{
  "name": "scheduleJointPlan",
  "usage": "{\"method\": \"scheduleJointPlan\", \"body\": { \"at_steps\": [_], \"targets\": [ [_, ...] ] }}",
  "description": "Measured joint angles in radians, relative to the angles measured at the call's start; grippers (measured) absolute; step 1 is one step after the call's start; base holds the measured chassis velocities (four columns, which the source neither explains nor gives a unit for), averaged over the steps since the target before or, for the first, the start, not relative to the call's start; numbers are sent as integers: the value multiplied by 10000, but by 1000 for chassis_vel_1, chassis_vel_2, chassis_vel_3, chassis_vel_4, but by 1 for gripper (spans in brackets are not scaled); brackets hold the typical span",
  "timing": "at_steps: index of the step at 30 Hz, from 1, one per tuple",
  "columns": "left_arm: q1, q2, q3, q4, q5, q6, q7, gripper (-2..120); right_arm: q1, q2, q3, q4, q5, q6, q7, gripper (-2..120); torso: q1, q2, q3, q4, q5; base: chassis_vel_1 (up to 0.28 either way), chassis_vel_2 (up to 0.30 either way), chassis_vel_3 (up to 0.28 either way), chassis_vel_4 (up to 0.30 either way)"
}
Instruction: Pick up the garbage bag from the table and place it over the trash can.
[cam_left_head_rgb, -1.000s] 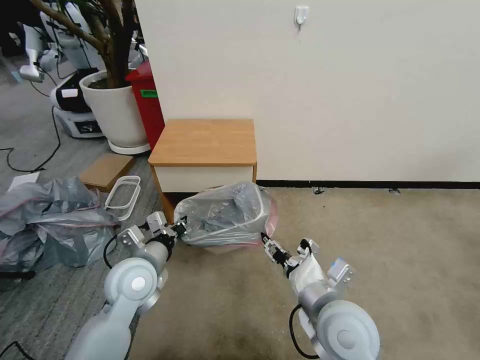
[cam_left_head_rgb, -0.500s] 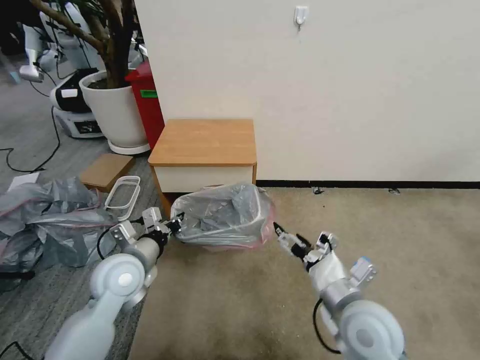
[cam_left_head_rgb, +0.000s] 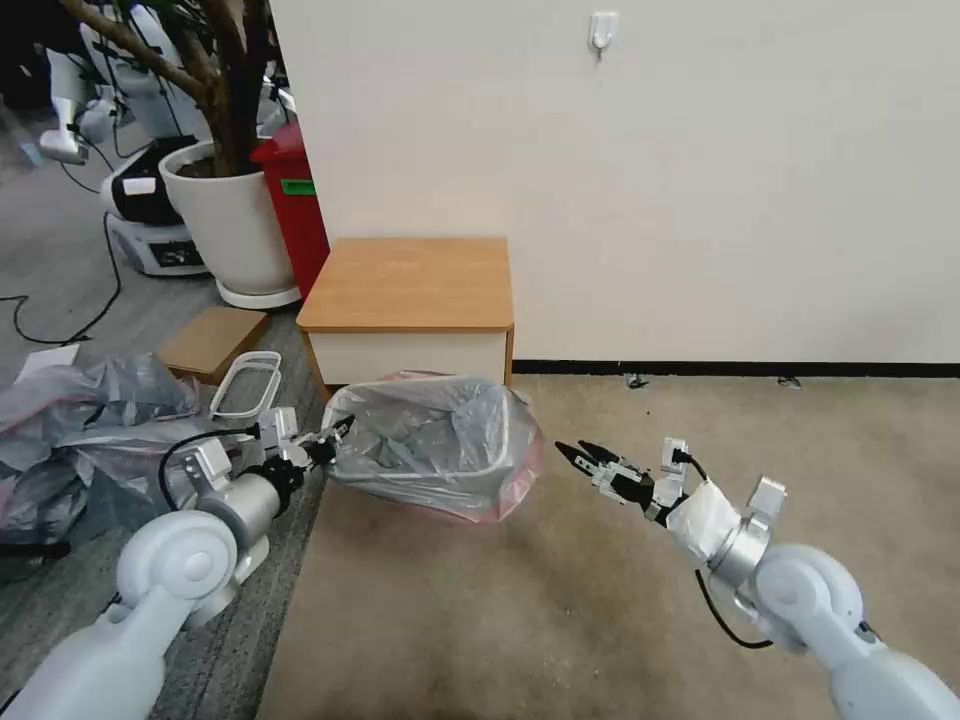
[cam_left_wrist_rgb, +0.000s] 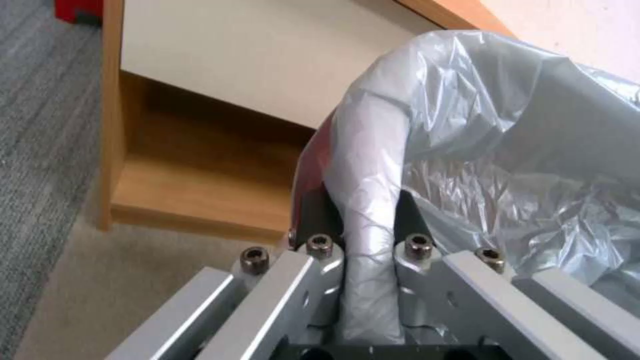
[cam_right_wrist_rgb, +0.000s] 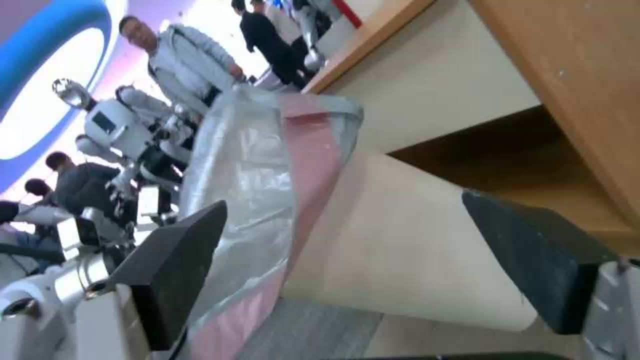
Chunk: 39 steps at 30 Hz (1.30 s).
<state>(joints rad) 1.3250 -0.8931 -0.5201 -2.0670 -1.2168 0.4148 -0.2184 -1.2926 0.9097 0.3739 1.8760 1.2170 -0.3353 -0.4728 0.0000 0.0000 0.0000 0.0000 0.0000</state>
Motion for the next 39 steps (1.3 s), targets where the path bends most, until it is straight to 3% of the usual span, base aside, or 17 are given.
{"method": "scheduleJointPlan", "body": {
  "at_steps": [12, 24, 29, 32, 39],
  "targets": [
    [184, 45, 99, -174, 477, -217, 425, 4, 466, -97, -570, -98, -14, -109, 188, 84, 0, 0, 0, 0, 0, 0, 0, 0, 0],
    [263, 10, 243, -300, 663, -267, 418, 4, 721, -232, -883, -104, -25, -172, 146, 59, 0, 0, 0, 0, 0, 0, 0, 0, 0],
    [288, 2, 285, -385, 682, -285, 405, 4, 811, -296, -961, -104, -41, -179, 123, 43, 0, 1, 0, 0, 0, 0, 0, 0, 0],
    [339, -10, 299, -440, 707, -291, 399, 4, 832, -305, -1062, -105, -174, -179, 70, 27, 0, 0, 0, 0, 0, 0, 0, 0, 0],
    [443, -30, 310, -511, 740, -296, 395, 4, 874, -296, -1173, -109, -383, -145, 67, 7, 0, 0, 0, 0, 0, 0, 0, 0, 0]
  ]
}}
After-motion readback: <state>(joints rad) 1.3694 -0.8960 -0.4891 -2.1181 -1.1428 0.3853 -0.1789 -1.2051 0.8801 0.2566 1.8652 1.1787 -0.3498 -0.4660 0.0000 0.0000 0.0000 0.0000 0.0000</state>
